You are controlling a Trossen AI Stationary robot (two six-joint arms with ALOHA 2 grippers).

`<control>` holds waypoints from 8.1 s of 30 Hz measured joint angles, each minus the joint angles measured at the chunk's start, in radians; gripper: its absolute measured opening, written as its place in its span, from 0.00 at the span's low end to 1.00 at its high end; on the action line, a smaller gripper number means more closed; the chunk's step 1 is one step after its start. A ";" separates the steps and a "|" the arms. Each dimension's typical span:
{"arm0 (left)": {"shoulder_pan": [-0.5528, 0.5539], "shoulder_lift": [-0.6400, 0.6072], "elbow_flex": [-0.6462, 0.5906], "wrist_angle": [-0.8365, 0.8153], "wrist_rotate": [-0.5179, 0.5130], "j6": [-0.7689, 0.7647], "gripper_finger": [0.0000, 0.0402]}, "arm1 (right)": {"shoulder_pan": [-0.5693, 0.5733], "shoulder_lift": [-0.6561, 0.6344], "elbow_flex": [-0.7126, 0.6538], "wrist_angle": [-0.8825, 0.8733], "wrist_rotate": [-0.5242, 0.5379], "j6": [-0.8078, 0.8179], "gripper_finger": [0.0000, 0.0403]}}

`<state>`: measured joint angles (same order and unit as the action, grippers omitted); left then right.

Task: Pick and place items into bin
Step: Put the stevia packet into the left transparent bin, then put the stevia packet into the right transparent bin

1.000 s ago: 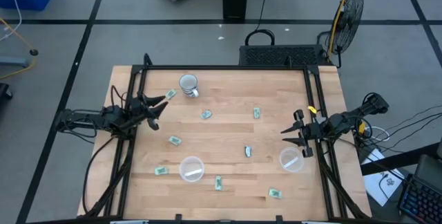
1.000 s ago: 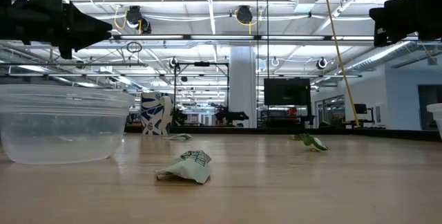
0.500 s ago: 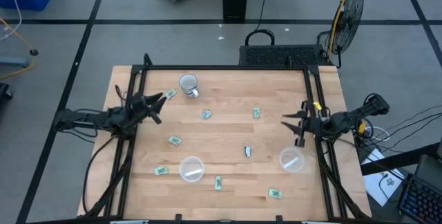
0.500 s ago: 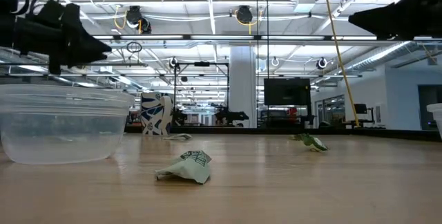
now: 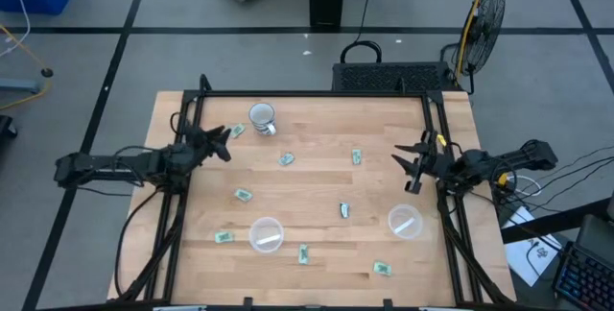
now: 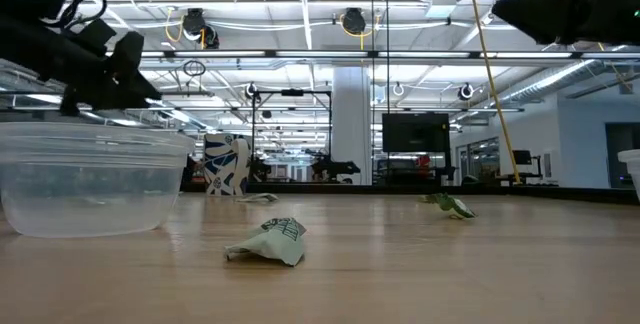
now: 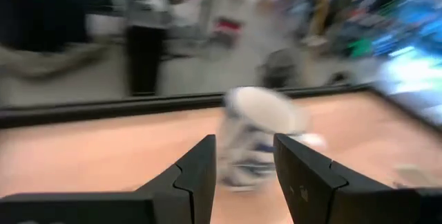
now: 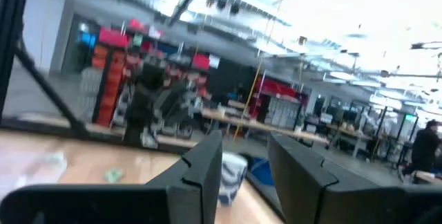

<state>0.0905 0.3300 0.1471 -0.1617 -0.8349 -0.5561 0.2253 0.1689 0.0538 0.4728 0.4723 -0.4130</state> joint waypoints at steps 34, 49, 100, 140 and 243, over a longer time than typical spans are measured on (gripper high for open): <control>0.654 0.678 0.185 -0.119 0.707 -0.234 0.37 | -0.266 0.741 0.273 0.181 -0.085 -0.090 0.27; 0.729 0.902 0.187 0.063 0.714 -0.181 0.37 | -0.266 0.766 0.274 0.174 -0.084 -0.069 0.27; -0.426 0.655 0.449 -0.023 0.524 -0.319 0.00 | -0.265 0.767 0.274 0.109 -0.084 0.012 0.27; -0.591 1.381 0.864 -0.463 0.783 -0.469 0.05 | -0.265 0.766 0.274 0.022 -0.086 0.065 0.27; -0.340 1.104 1.094 -0.601 0.373 0.133 0.32 | -0.492 1.380 0.275 0.069 -0.256 0.130 0.09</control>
<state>-0.2493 1.4342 1.2411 -0.7624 -0.4622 -0.4234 -0.2665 1.5494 0.3283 0.5421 0.2160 -0.2831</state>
